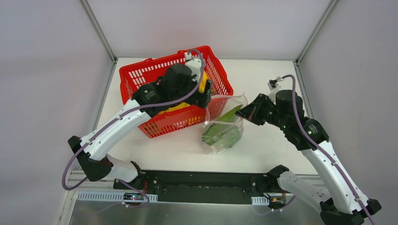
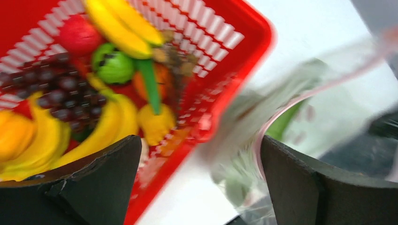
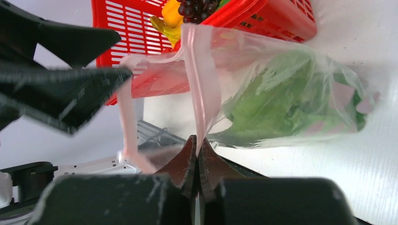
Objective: Place the food in the zip-top bag and seal the zipper
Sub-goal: Adjust the zipper food storage bag at the center of the board.
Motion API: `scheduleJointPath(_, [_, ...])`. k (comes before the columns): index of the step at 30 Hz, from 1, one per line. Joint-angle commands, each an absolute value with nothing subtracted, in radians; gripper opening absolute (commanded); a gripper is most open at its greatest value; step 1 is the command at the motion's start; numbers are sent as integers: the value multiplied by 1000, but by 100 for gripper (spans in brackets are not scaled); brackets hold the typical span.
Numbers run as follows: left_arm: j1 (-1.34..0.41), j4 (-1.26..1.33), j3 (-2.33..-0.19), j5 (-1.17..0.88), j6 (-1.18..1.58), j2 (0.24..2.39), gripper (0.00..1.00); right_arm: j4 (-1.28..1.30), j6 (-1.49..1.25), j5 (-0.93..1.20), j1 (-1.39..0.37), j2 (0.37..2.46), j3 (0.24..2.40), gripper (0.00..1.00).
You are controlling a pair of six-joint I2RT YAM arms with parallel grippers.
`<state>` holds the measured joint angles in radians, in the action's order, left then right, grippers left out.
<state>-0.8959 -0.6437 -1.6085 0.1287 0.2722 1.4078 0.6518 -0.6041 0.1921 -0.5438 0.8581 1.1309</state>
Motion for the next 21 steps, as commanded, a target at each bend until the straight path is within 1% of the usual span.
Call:
scheduleJointPath(1, [-763, -634, -1557, 172, 225, 1328, 98, 584, -621, 232, -541, 829, 1137, 0])
scheduleJointPath(4, [-722, -619, -1537, 150, 207, 1319, 97, 599, -621, 264, -541, 835, 1149, 0])
scheduleJointPath(9, [-709, -605, -1542, 123, 193, 1315, 99, 628, -618, 222, -541, 829, 1162, 0])
scheduleJointPath(12, [-685, -622, -1573, 146, 179, 1340, 99, 630, -618, 215, -541, 830, 1163, 0])
scheduleJointPath(18, [-522, -657, -1635, 120, 201, 1471, 99, 622, -620, 226, -541, 836, 1155, 0])
scheduleJointPath(21, [-444, -621, -1620, 125, 256, 1543, 99, 617, -623, 226, -541, 835, 1154, 0])
